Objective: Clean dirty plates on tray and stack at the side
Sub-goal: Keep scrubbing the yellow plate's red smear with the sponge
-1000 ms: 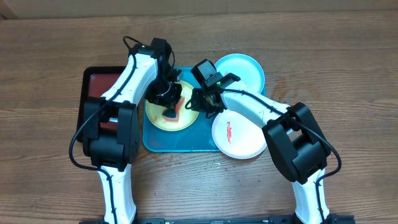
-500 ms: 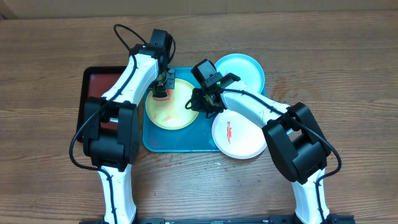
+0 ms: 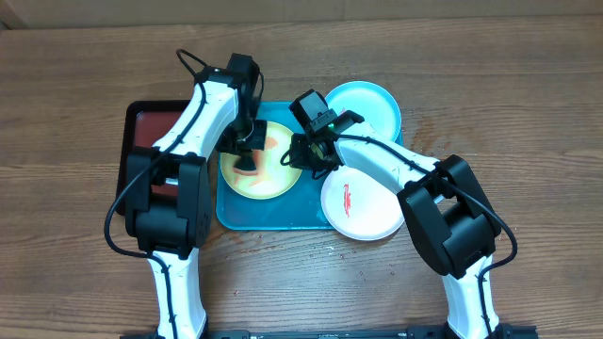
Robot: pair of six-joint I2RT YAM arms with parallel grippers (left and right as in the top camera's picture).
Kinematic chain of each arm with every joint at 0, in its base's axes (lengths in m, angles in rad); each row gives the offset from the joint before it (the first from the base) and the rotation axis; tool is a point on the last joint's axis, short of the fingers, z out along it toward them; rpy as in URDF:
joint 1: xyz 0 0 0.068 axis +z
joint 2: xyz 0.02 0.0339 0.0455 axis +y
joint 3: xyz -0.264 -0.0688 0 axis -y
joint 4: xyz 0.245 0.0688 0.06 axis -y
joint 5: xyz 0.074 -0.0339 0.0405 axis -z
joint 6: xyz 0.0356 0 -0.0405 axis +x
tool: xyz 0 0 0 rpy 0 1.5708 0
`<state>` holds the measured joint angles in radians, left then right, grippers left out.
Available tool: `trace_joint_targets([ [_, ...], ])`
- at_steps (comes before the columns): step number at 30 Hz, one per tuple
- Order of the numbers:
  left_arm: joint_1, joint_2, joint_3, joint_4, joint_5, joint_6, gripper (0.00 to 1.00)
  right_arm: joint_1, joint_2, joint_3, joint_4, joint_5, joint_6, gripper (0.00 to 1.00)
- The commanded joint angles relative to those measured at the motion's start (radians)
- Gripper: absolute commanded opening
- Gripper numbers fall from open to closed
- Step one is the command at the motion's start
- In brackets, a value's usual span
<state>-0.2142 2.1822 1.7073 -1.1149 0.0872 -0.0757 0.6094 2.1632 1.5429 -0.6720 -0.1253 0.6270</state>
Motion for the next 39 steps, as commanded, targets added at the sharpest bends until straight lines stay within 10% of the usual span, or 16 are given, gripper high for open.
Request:
trace_joint_targets([
  [1,-0.002,-0.011,0.002,0.000,0.245,0.155,0.04,-0.003,0.026,-0.001,-0.014,-0.007,-0.005,0.04],
  [11,-0.001,-0.011,0.002,0.082,-0.381,-0.401,0.04,-0.040,0.026,-0.001,-0.026,-0.097,0.036,0.04],
  [16,-0.002,-0.011,0.002,0.021,-0.356,-0.367,0.04,-0.069,0.026,-0.001,-0.060,-0.135,0.035,0.04],
  [26,-0.020,-0.011,-0.034,-0.040,0.210,0.024,0.04,-0.082,0.026,-0.001,-0.067,-0.158,0.024,0.04],
  [34,-0.031,-0.011,-0.043,0.137,0.158,-0.067,0.04,-0.082,0.026,-0.001,-0.067,-0.157,0.024,0.04],
  [39,-0.031,-0.011,-0.043,0.192,-0.278,-0.340,0.04,-0.082,0.026,-0.001,-0.067,-0.153,0.024,0.04],
])
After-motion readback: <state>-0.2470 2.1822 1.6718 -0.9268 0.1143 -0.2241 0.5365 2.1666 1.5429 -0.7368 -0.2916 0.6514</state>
